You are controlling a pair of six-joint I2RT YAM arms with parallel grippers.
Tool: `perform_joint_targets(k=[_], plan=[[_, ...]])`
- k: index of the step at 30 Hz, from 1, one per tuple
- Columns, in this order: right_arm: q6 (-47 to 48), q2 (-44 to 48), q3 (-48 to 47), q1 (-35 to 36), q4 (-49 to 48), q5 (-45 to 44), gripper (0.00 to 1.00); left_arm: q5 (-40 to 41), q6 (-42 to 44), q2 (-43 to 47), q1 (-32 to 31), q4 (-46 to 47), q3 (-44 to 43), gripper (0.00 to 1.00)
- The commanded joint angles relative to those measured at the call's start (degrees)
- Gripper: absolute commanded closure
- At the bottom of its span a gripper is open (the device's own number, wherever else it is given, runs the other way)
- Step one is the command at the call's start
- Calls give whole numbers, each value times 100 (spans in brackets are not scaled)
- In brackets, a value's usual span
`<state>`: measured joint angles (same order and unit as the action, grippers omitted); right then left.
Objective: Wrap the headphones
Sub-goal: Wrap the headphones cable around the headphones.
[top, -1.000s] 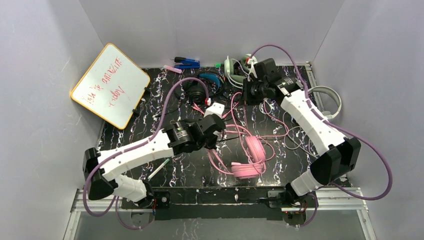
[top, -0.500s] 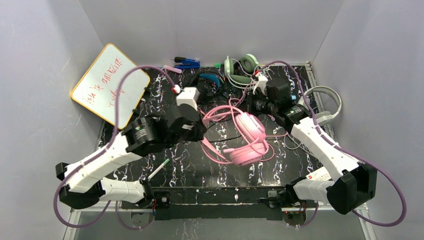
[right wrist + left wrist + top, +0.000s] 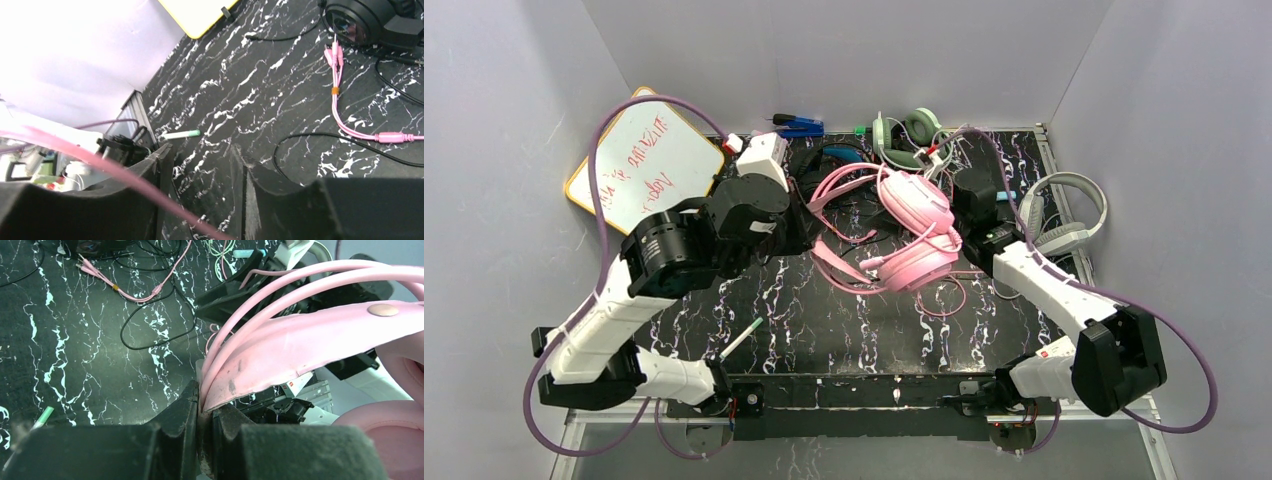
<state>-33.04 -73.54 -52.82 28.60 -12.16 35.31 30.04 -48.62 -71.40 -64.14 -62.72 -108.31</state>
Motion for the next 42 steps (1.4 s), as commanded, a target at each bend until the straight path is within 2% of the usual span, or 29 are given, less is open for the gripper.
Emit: perform_joint_targets(k=[1,3,8,15,17,19,22,24,28,32,37,39,42], plan=[[107,27,481,1,-1030,221,45,-83,-139,-170,-2,272,-560,100],[177,77,671,0,-1154,165,45,-26,-98,-327,-2,147,-867,100],[48,287,1240,-4,-1657,58,51,601,-95,-531,-2,-155,-1480,100],[-296,516,2125,220,-2457,497,60,1442,-352,-70,-2,717,-545,100],[-323,602,2345,415,-2554,518,66,1649,-361,-21,-2,1023,-344,100],[-461,755,2604,622,-2710,485,71,1874,-166,-114,6,1231,-261,100],[-664,1117,2889,973,-2677,246,71,2369,353,-570,178,1029,-634,100],[-717,1342,2991,1199,-2532,62,70,2041,573,-827,671,1096,-746,100],[-778,1683,2992,1773,-2239,-314,70,414,582,-1083,2132,1567,-506,100],[-856,1877,2850,2282,-1933,-594,71,26,543,-1468,2788,1678,-471,100],[-805,1507,2339,2627,-1310,-692,71,-1349,7,-1594,3545,2334,284,100],[-814,1367,2188,2723,-1285,-648,72,-1421,-224,-1455,3631,2716,832,100],[-810,1253,1919,2902,-1218,-643,75,-914,-162,-1435,3675,2829,1226,100]])
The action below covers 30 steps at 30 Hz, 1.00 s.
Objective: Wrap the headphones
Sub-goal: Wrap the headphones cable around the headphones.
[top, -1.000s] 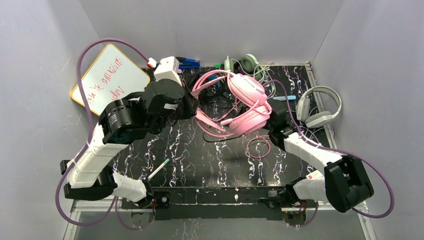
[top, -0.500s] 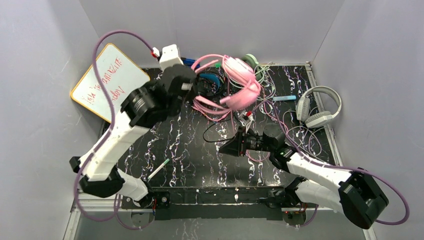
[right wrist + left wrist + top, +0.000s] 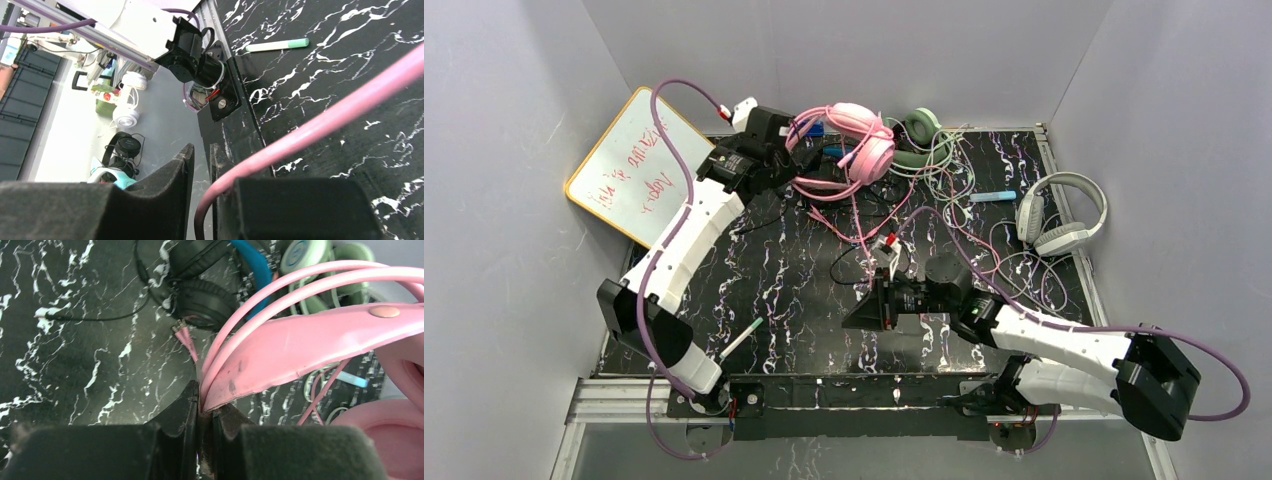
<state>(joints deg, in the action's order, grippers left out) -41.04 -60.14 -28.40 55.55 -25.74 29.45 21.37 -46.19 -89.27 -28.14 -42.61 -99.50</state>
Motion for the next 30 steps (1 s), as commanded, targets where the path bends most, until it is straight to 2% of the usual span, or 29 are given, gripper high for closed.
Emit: perform_joint_targets(k=[1,4,6,8,13,15,20,24,30], plan=[[13,-132,-670,235,269,-46,76,136,-286,323,80,796,424,100],[275,-452,-1511,264,1325,-131,84,695,12,241,81,764,755,100],[542,-784,-2188,264,2160,-154,95,1037,75,243,81,770,1066,100],[851,-1140,-2900,260,2960,-128,99,1131,185,268,72,825,1369,100],[1389,-1670,-4278,257,4251,-560,99,1283,593,430,-101,1046,1973,100],[1602,-1915,-4859,255,4712,-561,99,1073,1046,598,-215,1438,2329,100],[2181,-2671,-6355,228,6172,-527,95,777,1570,1003,-412,2073,3093,100],[2420,-2667,-6547,163,6305,-751,95,383,2041,1209,-532,2326,3526,100],[2572,-2245,-6401,-77,6189,-1164,92,2,2296,1712,-574,2540,4156,100]])
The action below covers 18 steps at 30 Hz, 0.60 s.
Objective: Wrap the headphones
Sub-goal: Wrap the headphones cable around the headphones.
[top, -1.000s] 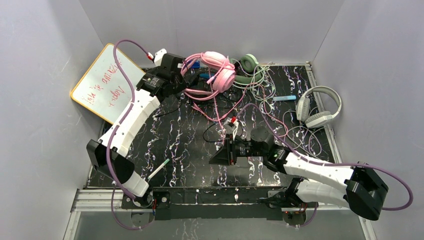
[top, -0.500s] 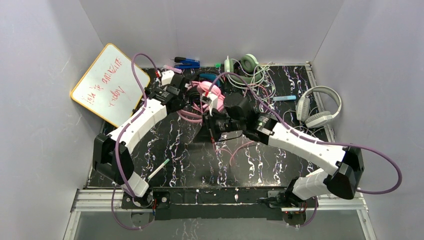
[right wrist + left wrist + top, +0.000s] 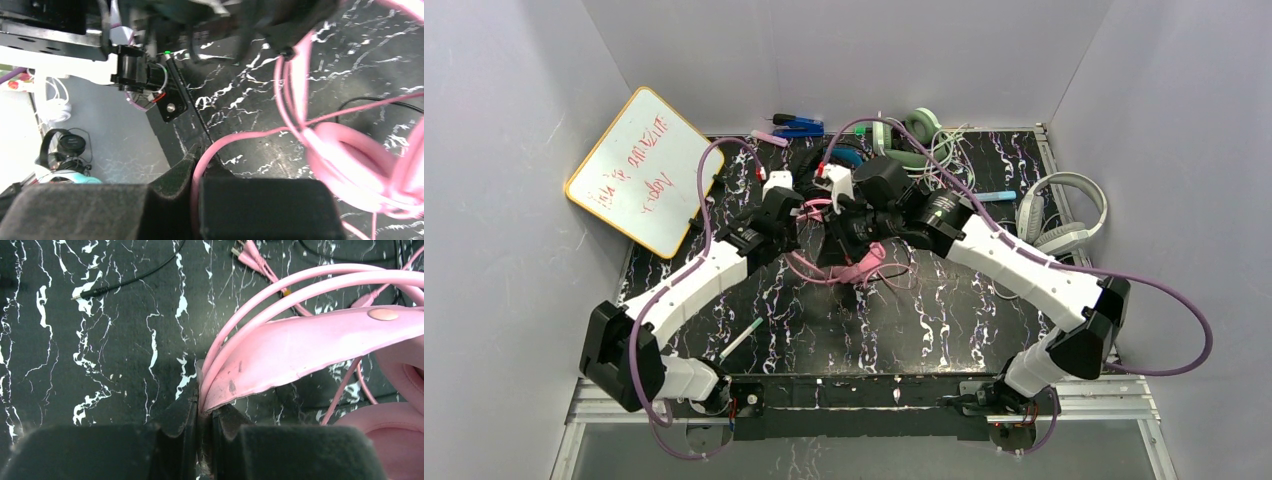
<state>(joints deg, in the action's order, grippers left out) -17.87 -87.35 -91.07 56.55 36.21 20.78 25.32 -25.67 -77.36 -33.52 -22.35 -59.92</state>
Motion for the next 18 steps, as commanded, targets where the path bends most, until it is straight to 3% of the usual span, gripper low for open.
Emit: perform_joint_targets(k=[1,5,9,14,18], plan=[[284,551,-106,-242,-39,-310,90,-580,334,574,-56,531,254,100],[429,643,-209,-493,159,-369,88,-923,859,769,-395,439,353,100],[530,527,-429,-753,649,-726,97,-773,1070,920,-527,79,284,100],[667,442,-453,-908,1071,-1595,97,-1100,1315,1032,-621,-327,141,100],[753,346,-545,-967,1376,-2338,92,-1100,1372,1103,-699,-625,58,100]])
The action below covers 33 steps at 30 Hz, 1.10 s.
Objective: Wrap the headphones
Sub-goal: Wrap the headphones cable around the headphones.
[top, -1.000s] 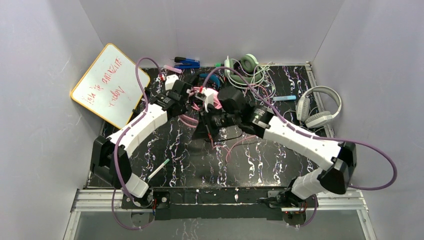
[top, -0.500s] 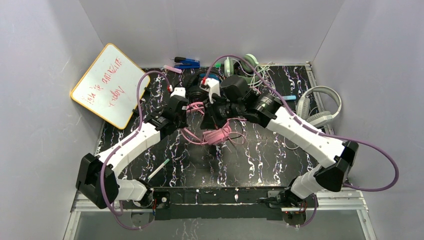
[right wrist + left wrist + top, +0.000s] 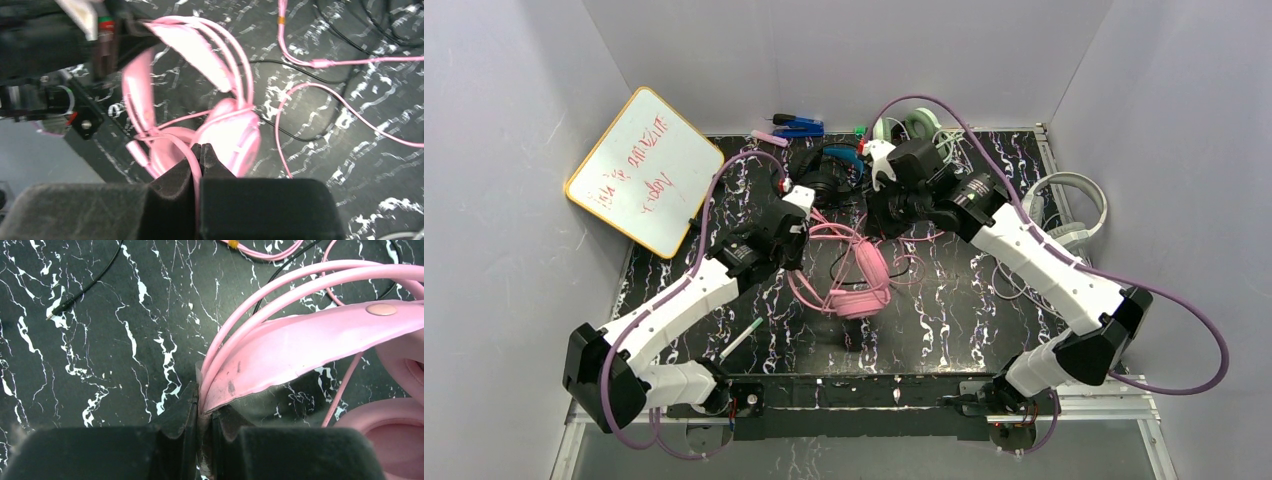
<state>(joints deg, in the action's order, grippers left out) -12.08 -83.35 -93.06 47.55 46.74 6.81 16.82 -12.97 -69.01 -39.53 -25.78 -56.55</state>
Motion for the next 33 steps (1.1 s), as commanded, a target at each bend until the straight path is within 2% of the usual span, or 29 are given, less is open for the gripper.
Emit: perform_joint_targets(k=[1,4,7,13,14,17,20,25,28,33], plan=[[177,-64,-330,-81,360,-1106,92,-270,94,292,-102,-333,-304,100],[178,-76,-143,-174,317,-1416,90,-549,110,417,-105,-460,-363,100],[179,-96,127,-382,189,-1324,85,-1214,326,641,-101,-560,-388,100],[170,161,836,-932,-472,-336,82,-1657,102,1150,-106,-769,-499,100],[156,212,978,-998,-606,-187,78,-1679,-12,1167,-107,-853,-589,100],[166,359,1445,-1159,-1055,412,79,-1682,-628,1065,-100,-1293,-1115,100],[143,646,2255,-1230,-2046,1152,83,-2062,-1267,885,-104,-1598,-1795,100],[-141,1159,3251,-1231,-3557,1760,80,-2601,-2195,661,-101,-1499,-2723,100],[-346,1408,3691,-1232,-4317,2013,77,-2467,-2700,538,-107,-1494,-3303,100],[-737,1875,4601,-1231,-5934,2470,75,-2185,-3490,529,-108,-1137,-3635,100]])
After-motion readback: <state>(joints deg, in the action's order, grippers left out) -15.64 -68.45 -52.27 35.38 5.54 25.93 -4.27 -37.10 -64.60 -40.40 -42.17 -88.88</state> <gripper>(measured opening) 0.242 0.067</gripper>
